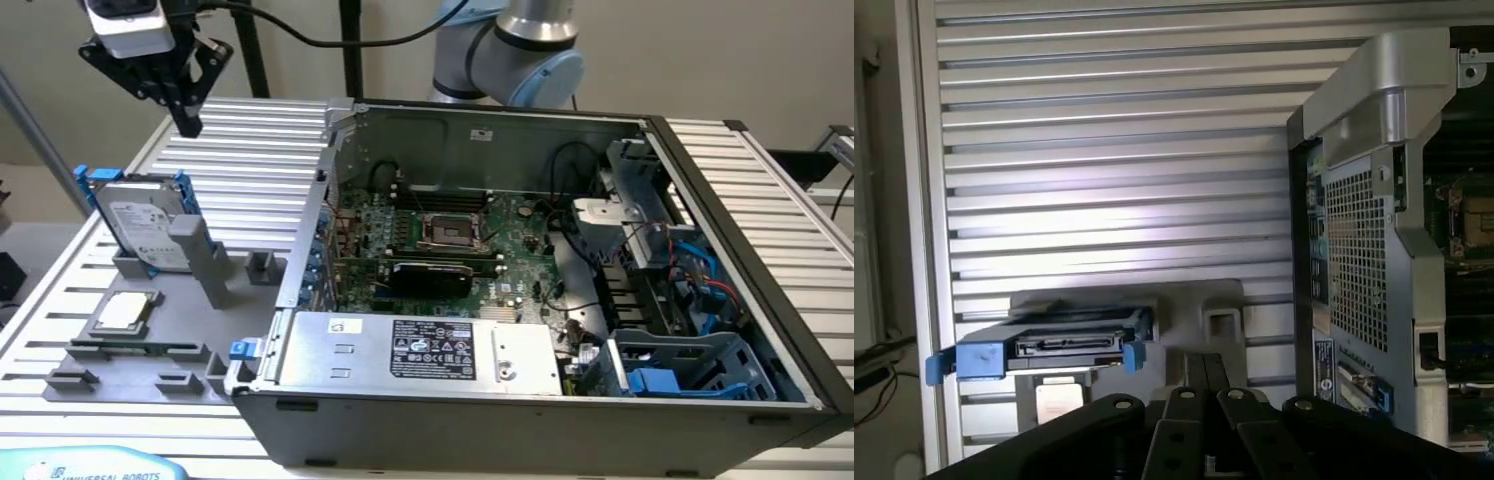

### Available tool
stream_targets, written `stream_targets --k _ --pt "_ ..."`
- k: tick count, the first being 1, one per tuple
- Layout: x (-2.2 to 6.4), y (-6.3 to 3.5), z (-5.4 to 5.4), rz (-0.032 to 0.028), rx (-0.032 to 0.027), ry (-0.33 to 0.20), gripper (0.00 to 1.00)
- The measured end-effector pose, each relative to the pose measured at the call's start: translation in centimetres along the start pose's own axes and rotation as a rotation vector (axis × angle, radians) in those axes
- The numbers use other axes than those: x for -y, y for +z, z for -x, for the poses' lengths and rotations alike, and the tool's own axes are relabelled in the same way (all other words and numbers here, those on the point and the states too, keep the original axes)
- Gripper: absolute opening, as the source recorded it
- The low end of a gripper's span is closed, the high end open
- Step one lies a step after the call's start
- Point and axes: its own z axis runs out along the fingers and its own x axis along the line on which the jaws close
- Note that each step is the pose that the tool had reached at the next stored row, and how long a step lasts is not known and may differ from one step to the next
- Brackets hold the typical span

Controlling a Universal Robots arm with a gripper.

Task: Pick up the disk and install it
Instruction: 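Reach for the disk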

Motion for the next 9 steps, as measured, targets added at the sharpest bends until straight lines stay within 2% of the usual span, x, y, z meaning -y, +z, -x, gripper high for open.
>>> stream_targets --k 9 --pt "0.30 0.32 -4.1 -0.0003 -0.0040 0.000 0.11"
